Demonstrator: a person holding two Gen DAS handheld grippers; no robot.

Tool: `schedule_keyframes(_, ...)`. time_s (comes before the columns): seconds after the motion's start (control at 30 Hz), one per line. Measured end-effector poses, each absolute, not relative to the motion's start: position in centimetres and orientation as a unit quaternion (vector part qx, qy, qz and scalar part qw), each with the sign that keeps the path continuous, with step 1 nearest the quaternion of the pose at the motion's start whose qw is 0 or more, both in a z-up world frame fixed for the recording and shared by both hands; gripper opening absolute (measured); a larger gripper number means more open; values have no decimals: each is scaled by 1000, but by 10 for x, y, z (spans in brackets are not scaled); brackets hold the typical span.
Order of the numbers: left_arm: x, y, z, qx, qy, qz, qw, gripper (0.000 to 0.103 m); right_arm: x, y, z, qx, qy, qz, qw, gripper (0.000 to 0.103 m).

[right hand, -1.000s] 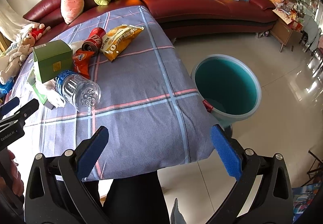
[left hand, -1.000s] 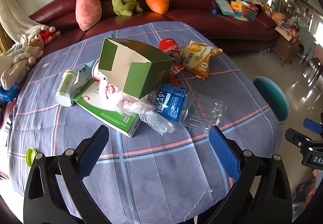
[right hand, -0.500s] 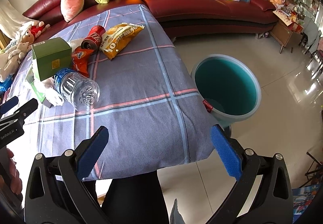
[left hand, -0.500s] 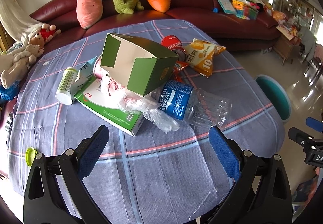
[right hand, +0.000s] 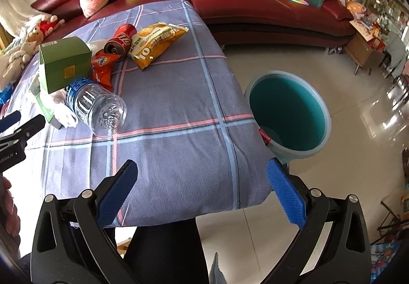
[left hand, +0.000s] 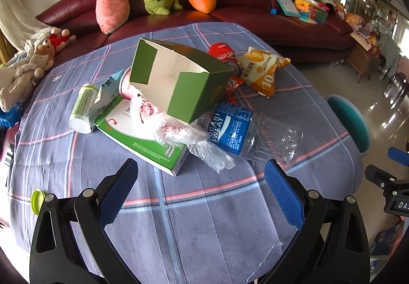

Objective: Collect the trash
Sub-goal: 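Move both tools toward the trash pile on the table, then grasp the green box with the left tool while the right tool grasps the water bottle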

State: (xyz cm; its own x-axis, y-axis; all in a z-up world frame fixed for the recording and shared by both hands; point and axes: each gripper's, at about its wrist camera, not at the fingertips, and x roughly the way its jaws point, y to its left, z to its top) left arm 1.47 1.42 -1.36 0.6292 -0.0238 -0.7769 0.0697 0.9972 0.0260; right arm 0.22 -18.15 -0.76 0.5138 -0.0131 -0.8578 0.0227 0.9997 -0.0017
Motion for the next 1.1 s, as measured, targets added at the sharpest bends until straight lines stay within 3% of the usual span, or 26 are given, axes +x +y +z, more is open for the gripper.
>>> schedule_keyframes(0.57, 42, 76, -29, 15, 446, 2, 895, 99, 58, -104, 2, -63, 524, 124, 840, 97)
schedule_keyframes(0.7, 49, 99, -31, -2, 447, 10, 894, 99, 77, -65, 5, -101, 530, 170, 825, 84)
schedule_keyframes(1.03, 55, 134, -31, -14, 450, 6, 893, 99, 129, -12, -25, -178, 567, 236, 769, 83)
schedule_keyframes(1.1, 56, 132, -28, -18, 448, -10, 894, 99, 135, -9, -30, -174, 569, 245, 765, 78)
